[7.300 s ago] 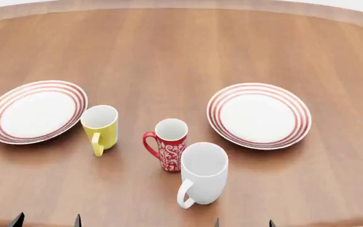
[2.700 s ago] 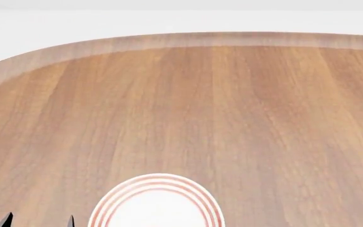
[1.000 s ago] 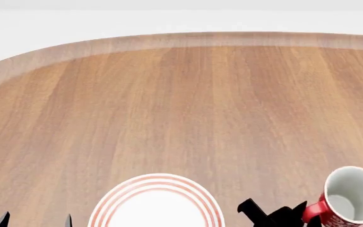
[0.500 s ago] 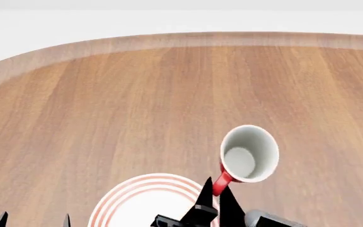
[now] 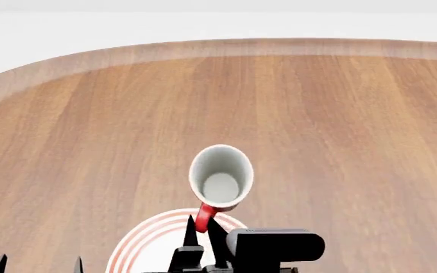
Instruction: Put the red mug on the left plate.
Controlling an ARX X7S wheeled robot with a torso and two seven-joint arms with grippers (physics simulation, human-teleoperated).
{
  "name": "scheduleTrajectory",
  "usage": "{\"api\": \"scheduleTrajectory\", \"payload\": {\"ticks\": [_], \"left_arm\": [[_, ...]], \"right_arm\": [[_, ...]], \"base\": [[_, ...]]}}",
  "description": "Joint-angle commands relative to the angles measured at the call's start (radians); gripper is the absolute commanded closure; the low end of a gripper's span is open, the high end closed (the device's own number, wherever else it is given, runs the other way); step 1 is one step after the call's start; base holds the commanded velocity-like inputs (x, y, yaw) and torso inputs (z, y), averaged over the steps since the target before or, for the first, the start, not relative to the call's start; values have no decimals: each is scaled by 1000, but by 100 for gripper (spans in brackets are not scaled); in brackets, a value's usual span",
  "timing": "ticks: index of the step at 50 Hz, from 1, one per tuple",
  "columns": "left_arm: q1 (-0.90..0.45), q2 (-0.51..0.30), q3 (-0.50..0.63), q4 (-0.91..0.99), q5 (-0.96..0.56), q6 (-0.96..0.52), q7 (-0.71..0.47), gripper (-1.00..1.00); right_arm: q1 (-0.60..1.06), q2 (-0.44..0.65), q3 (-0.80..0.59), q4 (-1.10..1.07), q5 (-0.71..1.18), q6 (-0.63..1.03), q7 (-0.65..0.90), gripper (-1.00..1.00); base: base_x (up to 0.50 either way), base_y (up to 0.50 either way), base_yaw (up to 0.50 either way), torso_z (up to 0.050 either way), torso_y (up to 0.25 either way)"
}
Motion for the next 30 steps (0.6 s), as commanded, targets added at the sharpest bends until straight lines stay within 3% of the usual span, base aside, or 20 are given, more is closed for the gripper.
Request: {"api": "scheduleTrajectory", "payload": {"ticks": [1,30], "left_arm": [[1,-5,0,3,-6,1,-5,-100],[1,-13,7,7,-12,4,-16,-100]], "right_arm": [[53,-25,-27,102,17,32,-70,100],[88,-103,-26,337,78,24,-142,100]], "base": [[0,0,0,0,0],[0,0,0,0,0]]}}
